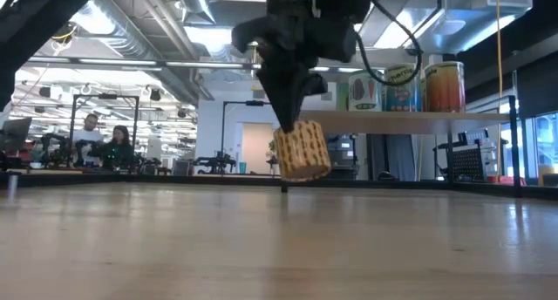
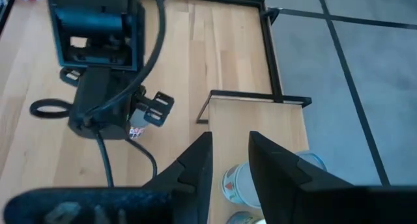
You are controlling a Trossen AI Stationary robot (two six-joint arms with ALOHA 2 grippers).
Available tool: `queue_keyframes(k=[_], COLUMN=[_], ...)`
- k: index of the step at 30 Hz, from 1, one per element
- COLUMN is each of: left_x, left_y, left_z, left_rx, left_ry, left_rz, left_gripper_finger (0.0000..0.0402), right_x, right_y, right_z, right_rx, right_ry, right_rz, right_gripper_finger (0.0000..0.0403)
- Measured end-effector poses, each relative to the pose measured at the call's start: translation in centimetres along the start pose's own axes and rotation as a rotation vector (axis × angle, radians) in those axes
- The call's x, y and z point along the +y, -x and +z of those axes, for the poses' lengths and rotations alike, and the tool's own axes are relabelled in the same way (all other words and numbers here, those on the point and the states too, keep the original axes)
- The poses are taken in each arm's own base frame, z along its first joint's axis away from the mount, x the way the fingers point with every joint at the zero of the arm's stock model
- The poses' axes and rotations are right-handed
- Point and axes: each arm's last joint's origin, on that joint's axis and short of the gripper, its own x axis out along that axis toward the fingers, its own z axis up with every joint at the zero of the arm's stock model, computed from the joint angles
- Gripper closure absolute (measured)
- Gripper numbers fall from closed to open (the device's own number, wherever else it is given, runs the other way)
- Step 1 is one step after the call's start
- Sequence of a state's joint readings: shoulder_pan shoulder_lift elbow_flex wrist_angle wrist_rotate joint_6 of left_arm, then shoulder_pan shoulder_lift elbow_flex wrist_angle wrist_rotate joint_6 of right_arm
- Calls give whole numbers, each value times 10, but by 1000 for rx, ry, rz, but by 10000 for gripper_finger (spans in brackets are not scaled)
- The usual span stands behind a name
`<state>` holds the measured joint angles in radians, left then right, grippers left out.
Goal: Pick and place cans onto a shelf
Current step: Put the yellow canned good on the shelf
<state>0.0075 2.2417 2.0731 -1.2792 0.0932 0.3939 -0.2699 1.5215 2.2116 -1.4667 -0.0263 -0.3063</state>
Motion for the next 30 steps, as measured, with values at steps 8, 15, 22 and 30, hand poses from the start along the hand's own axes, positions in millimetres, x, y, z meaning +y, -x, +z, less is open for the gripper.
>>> queue_keyframes(k=[8, 15, 22, 30], left_x=[5, 4, 1, -8], left_y=[-21, -30, -31, -21], left_z=[3, 4, 6, 5], left_rx=[30, 51, 52, 93], left_ry=[0, 4, 34, 126], left_rz=[-13, -18, -12, -23], left_gripper_finger=[401, 390, 365, 360], right_x=[0, 1, 1, 0], right_y=[0, 0, 0, 0], right_z=[-1, -1, -1, -1], right_rx=[11, 11, 12, 12], right_ry=[20, 27, 28, 28], right_rz=[6, 6, 7, 6], right_gripper_finger=[302, 302, 302, 302])
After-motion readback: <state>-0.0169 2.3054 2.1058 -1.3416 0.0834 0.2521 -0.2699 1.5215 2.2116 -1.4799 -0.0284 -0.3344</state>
